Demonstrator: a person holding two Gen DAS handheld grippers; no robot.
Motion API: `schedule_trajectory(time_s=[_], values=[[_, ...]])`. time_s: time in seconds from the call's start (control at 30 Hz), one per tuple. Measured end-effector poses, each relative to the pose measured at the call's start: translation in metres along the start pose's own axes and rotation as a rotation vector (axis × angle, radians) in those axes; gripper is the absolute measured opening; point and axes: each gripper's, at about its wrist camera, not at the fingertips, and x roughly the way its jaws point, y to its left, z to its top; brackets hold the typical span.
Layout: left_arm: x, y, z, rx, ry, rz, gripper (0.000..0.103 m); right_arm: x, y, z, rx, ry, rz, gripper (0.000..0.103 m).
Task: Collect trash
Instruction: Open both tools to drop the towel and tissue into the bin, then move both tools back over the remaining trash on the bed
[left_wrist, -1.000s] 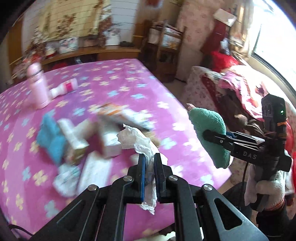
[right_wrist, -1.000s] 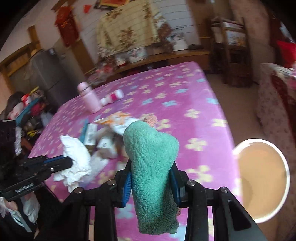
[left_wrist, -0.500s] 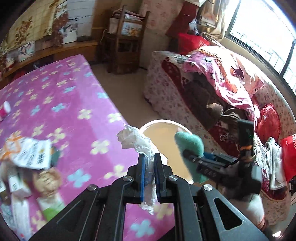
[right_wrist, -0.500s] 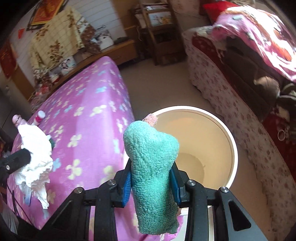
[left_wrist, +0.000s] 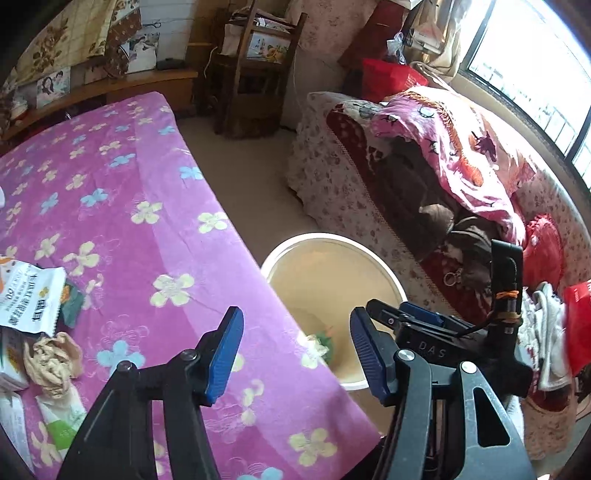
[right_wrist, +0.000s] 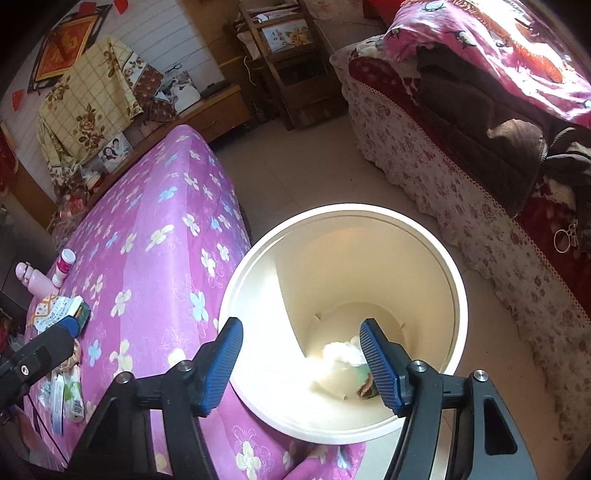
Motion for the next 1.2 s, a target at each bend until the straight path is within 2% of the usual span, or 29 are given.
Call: schedule_trajectory(time_s=[0.27,0.63,0.83,1.2], values=[[-0.014,0.014,-0.011,0.008,-0.027,0.079,0.061,0.002,0.021,-0.013,-0.048,0.016,-0.009,0.069],[-0.048,0.039,-0.026,0.0,-0.083,0.169,0.063,-0.023,0.068,-0.02,-0.12,-0.02,0.001,0.069],[-0.072,0.064,-0.039,-0.028,-0.109,0.208,0.069,-0.037,0.103,-0.026,-0.167,-0.036,0.041,0.069],[-0.12,0.13,-0.073,-0.118,-0.102,0.263,0.074,-0.036,0.18,-0.053,-0.268,0.008,0.151,0.07]])
